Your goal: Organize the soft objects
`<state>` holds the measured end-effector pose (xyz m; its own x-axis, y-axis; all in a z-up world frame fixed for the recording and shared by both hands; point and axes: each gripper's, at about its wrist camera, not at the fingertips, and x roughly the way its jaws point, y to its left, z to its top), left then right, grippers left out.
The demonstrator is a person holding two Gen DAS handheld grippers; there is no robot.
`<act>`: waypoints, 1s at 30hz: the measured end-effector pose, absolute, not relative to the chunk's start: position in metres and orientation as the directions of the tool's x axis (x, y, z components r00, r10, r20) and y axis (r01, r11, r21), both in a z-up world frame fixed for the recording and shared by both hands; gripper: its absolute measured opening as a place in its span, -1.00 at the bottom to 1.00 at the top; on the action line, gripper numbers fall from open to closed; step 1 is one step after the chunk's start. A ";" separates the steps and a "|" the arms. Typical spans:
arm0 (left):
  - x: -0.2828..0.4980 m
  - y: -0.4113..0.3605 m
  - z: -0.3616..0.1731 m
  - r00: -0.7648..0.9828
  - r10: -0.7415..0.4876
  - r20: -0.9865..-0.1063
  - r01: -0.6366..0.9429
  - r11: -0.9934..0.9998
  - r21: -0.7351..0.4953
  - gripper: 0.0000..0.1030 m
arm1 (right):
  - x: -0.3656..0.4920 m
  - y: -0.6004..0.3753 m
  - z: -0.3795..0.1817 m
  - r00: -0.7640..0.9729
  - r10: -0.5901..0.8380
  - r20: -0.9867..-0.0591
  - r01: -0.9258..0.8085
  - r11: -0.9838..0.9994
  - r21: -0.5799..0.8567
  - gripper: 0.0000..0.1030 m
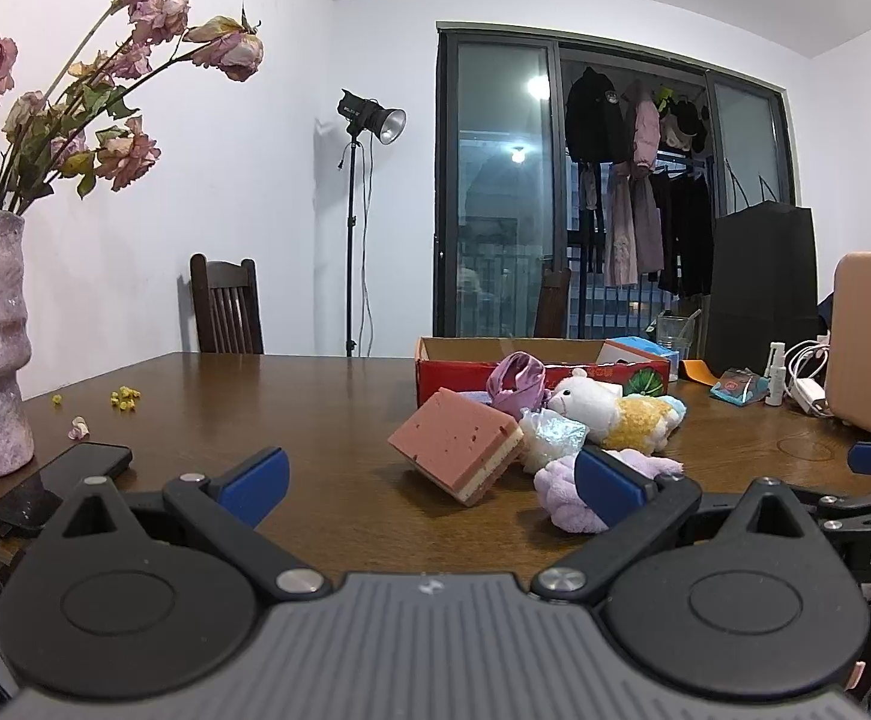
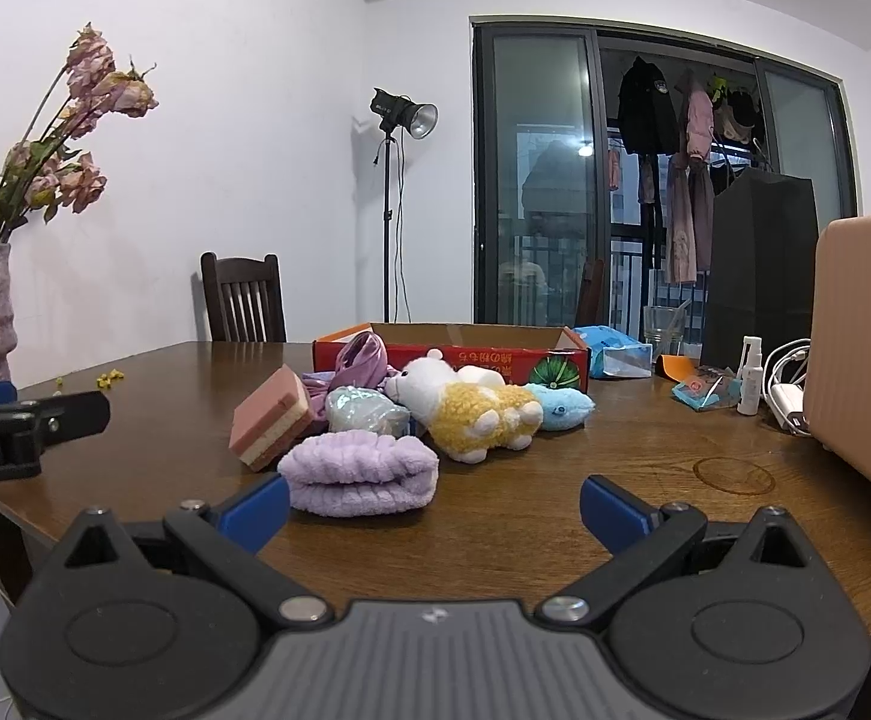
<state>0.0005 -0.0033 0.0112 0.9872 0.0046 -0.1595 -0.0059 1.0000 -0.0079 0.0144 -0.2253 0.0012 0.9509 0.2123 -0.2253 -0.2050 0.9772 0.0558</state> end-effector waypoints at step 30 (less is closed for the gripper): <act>0.146 0.068 0.041 0.961 -0.064 -0.270 0.047 0.997 -0.068 1.00 | 0.109 -0.191 0.021 0.820 0.497 -0.285 -0.445 0.866 0.229 0.52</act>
<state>0.1456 0.0678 0.0414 0.9609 -0.0636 -0.2695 0.0469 0.9966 -0.0679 0.1086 -0.1908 0.0210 0.8197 0.4970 -0.2846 -0.4452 0.8656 0.2292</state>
